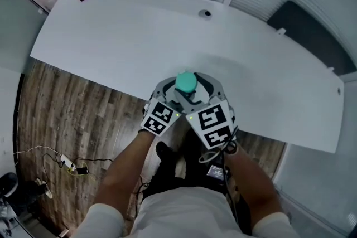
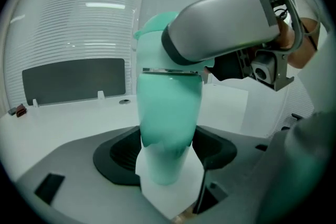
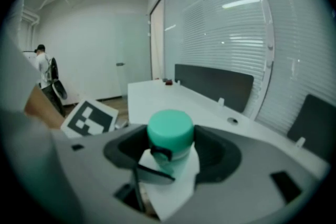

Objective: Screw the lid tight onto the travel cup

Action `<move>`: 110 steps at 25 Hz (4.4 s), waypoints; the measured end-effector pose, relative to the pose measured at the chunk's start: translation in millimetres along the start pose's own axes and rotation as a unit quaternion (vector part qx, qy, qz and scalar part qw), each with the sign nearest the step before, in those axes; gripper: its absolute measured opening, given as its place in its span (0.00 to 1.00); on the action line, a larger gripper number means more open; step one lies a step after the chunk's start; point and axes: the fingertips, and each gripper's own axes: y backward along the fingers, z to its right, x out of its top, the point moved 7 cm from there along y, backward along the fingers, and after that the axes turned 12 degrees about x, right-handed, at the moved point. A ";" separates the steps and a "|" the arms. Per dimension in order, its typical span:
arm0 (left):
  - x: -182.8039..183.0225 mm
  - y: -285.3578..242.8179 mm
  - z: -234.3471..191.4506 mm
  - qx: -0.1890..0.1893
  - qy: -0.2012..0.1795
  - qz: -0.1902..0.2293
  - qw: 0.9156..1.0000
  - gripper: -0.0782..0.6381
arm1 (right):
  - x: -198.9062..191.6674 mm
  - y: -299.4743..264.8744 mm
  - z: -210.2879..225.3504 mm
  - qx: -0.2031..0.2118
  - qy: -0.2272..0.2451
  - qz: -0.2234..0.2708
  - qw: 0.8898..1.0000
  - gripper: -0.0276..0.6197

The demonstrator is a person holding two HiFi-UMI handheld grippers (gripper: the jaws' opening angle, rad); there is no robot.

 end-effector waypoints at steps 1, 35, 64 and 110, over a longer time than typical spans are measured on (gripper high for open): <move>0.3 -0.5 -0.7 -0.011 -0.006 0.000 1.000 0.55 | 0.1 0.5 0.9 0.006 0.005 -0.002 1.000 0.49; -0.9 2.9 -0.2 -0.005 0.004 0.010 1.000 0.55 | 0.3 2.4 -0.2 0.008 0.017 -0.001 1.000 0.49; 0.1 5.2 -0.5 0.048 0.024 0.004 0.999 0.55 | 3.4 -1.7 -6.9 -0.044 -0.011 0.018 0.999 0.49; -4.2 6.4 -14.4 -0.042 0.010 -0.014 0.999 0.53 | 5.6 -6.5 -8.0 -0.070 -0.034 0.002 0.997 0.49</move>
